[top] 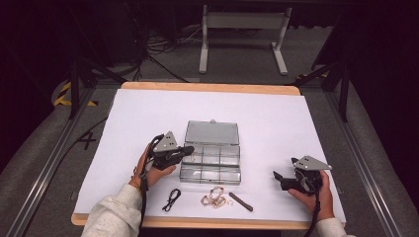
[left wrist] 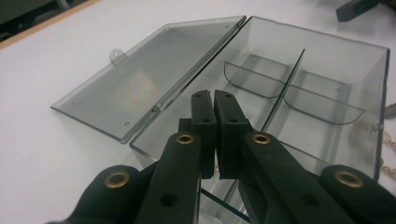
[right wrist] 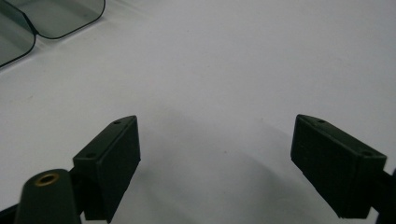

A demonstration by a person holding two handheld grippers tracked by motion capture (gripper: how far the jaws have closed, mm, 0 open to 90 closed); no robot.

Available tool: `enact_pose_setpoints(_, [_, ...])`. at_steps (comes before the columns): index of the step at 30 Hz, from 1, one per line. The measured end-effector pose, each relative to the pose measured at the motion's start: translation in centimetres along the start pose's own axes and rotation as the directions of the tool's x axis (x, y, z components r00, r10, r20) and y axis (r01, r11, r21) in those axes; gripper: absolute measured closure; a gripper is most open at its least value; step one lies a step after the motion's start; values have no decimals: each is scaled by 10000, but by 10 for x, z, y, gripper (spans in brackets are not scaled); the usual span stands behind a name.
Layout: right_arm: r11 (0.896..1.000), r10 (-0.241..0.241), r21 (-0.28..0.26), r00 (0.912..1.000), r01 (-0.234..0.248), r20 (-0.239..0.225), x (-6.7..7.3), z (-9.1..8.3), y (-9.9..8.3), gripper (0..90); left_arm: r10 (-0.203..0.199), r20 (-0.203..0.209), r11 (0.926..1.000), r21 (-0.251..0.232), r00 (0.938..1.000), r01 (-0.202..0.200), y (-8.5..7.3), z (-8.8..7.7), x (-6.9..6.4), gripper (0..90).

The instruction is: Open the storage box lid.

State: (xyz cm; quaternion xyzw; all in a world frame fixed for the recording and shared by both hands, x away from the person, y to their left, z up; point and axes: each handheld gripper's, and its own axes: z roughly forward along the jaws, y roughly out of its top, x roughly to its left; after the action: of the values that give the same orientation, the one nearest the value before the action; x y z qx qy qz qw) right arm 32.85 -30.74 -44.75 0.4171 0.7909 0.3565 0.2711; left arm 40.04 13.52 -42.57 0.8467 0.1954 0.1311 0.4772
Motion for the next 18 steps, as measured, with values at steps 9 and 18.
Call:
enact_pose_setpoints(9, [10000, 4, -32, 10000, -4, 0, 0, 0, 0, 162, 57, 4, 9995, 323, 10000, -57, -3, 8, -1, 878])
enact_pose_setpoints(18, [10000, 7, -26, 10000, -7, -33, 0, 0, 0, 162, 53, -25, 9992, 397, 10000, -52, -5, 10, -1, 876])
